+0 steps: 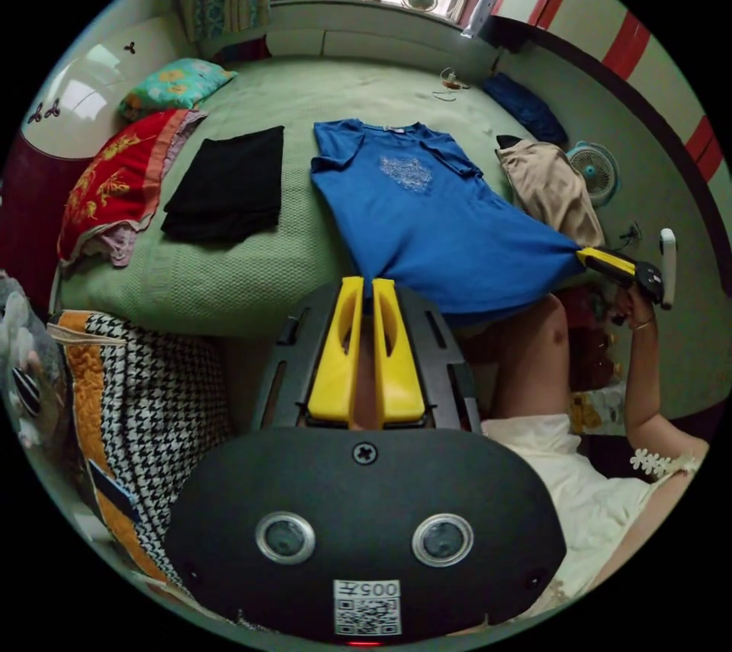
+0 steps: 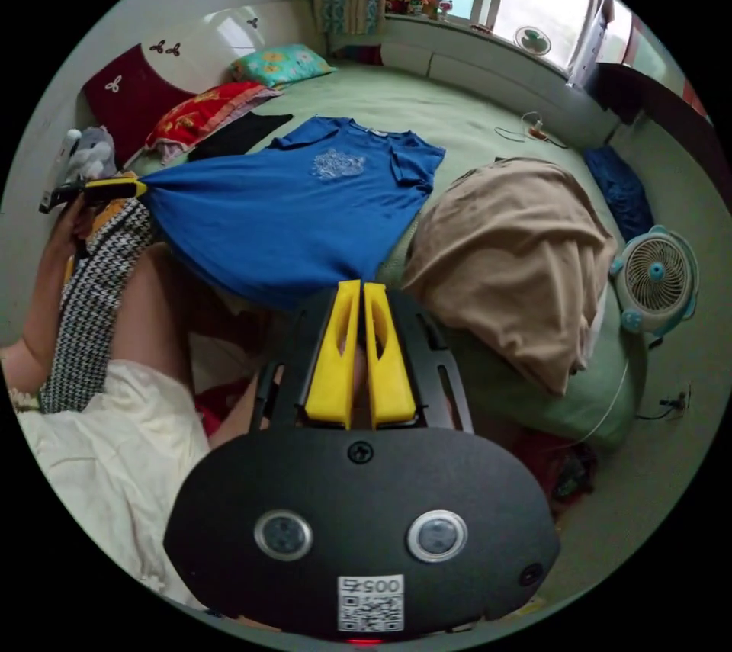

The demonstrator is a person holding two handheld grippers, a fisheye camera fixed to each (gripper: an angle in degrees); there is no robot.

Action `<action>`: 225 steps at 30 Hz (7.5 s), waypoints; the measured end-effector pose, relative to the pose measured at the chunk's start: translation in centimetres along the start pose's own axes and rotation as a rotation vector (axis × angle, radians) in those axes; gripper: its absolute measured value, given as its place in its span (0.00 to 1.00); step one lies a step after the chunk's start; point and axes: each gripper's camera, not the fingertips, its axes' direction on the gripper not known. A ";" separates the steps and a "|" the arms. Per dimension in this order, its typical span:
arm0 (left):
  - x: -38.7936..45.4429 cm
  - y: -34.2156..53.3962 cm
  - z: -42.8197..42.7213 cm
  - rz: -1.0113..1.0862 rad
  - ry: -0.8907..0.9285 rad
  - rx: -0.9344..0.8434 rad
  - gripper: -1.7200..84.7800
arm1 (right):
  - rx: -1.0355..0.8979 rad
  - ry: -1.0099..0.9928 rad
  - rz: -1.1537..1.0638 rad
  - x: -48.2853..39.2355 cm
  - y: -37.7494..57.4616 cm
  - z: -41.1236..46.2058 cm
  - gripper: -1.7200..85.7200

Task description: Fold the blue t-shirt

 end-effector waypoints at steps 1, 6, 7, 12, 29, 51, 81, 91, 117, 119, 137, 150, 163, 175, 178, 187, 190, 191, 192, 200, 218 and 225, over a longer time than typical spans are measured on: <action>-0.2 0.0 -0.8 0.004 -0.015 -0.005 0.05 | 0.001 -0.016 0.004 0.0 0.0 -0.3 0.01; -1.3 -0.6 -3.2 0.013 -0.025 -0.019 0.05 | -0.018 -0.092 0.026 0.7 -0.7 -2.4 0.02; -1.8 -1.1 -3.4 0.010 -0.017 -0.022 0.05 | -0.022 -0.102 0.025 0.8 -0.9 -2.5 0.02; -4.4 -4.8 -2.4 -0.032 0.030 -0.063 0.06 | -0.082 -0.177 0.030 2.1 -4.3 -1.6 0.02; -14.1 -38.2 8.2 -0.117 0.038 -0.023 0.07 | -0.155 0.049 0.206 13.2 -34.2 9.6 0.01; -18.9 -36.4 16.5 -0.137 0.038 0.035 0.28 | -0.050 -0.141 0.172 9.8 -29.3 13.2 0.18; -14.3 -35.9 26.0 -0.029 -0.078 0.045 0.12 | -0.129 -0.157 0.029 0.2 -28.8 18.3 0.13; -13.8 -47.0 31.8 -0.177 -0.066 0.262 0.14 | 0.089 -0.215 -0.232 -13.3 -40.6 24.6 0.02; -5.9 -57.2 48.4 -0.064 0.234 0.096 0.13 | -0.028 -0.028 -0.075 -16.1 -48.5 34.2 0.01; -3.6 -58.8 50.1 -0.043 0.212 0.051 0.13 | -0.047 0.023 -0.022 -14.4 -46.7 34.2 0.01; 10.9 -64.3 57.2 -0.039 0.149 0.130 0.13 | -0.035 0.354 0.140 -8.1 -43.0 35.9 0.01; 21.9 -63.8 58.4 0.062 0.192 0.127 0.12 | -0.019 0.060 0.126 -3.4 -40.3 34.5 0.01; 41.2 -57.3 57.3 0.415 0.275 0.043 0.17 | 0.157 0.193 0.363 4.4 -36.2 29.5 0.01; 54.9 -48.3 56.8 0.585 0.385 -0.102 0.22 | 0.061 -0.010 0.421 10.6 -33.2 28.3 0.08; 55.9 -47.2 56.5 0.553 0.391 -0.107 0.22 | 0.055 -0.046 0.417 11.7 -33.2 28.5 0.09; 57.2 -43.4 54.6 0.546 0.223 -0.072 0.12 | 0.012 -0.029 0.416 13.6 -34.3 29.8 0.08; 55.5 -42.8 53.1 0.506 0.291 -0.078 0.09 | -0.008 -0.047 0.406 14.0 -34.8 30.3 0.09; 54.8 -42.5 52.4 0.505 0.301 -0.070 0.09 | -0.025 -0.061 0.399 14.1 -35.1 30.6 0.11; 54.5 -42.2 52.0 0.499 0.306 -0.063 0.08 | -0.046 -0.074 0.389 14.1 -35.4 30.9 0.12; 49.5 -39.0 47.1 0.465 0.296 -0.012 0.08 | -0.187 -0.170 0.374 14.2 -37.2 33.6 0.16; 32.4 -33.8 36.3 0.384 0.338 0.030 0.08 | 0.001 -0.398 0.400 7.0 -42.7 34.4 0.04; 21.6 -32.7 31.5 0.247 0.332 0.103 0.08 | -0.052 -0.192 0.255 -4.2 -50.5 34.0 0.02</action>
